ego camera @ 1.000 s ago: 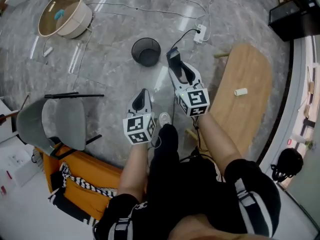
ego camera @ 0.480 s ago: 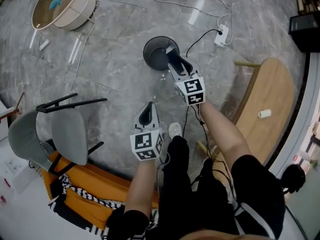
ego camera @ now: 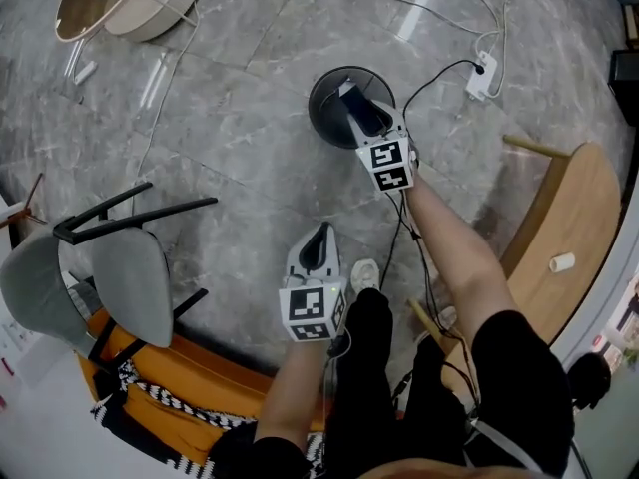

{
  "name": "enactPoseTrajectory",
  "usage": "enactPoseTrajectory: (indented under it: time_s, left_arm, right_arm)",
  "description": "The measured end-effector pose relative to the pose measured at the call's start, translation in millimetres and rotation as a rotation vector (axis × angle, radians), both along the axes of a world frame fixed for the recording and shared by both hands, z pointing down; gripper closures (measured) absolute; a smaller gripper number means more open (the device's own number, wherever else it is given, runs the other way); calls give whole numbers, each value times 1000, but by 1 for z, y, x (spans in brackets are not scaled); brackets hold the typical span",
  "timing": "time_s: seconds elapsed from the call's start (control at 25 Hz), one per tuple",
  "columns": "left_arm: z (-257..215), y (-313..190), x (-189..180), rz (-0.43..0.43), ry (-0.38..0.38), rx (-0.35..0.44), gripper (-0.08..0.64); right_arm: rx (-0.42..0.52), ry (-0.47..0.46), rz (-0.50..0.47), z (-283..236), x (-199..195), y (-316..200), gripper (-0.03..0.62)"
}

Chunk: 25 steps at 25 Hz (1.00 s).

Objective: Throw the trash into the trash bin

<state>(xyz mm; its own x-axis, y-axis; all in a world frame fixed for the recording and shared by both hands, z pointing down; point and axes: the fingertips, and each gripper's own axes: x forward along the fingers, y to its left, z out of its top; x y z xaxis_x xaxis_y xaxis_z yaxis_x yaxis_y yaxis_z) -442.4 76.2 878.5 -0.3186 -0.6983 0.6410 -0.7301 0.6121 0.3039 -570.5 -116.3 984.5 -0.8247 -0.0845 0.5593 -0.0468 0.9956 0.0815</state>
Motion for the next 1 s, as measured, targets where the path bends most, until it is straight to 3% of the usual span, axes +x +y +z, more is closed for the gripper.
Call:
enactPoseTrajectory:
  time_s: [0.2,0.32,0.4,0.56,0.6,0.64,0.68,1.0]
  left_arm:
    - [21,13,1,-6,28,-24,548]
    - [29,17,5,4,38,-33,548]
    - [32,18,9,11,46,-36,548]
    - [22,13,8,-6,54,-8,548]
    - [15,10,6,-10,51,0,548]
    - [7,6,5,-12,45,7,548]
    - [-1,1,4,-10,37,15,548]
    - [-89,-43,-8,-14,-50,100,548]
  right_arm:
    - [40,29,32,46,-7,-9,413]
    - [-15,48,47,61,-8,-7,403]
    - [-45,33,21,60,-6,3,358]
    - [-79,-2,39,36,8,11,357]
    - [-95,-13,63,25,14,11,402]
    - [-111,-22,89,14,22,11,512]
    - [-125,-28,111,2,30,11,567]
    - [-169,-139,202,-130,109,3,580]
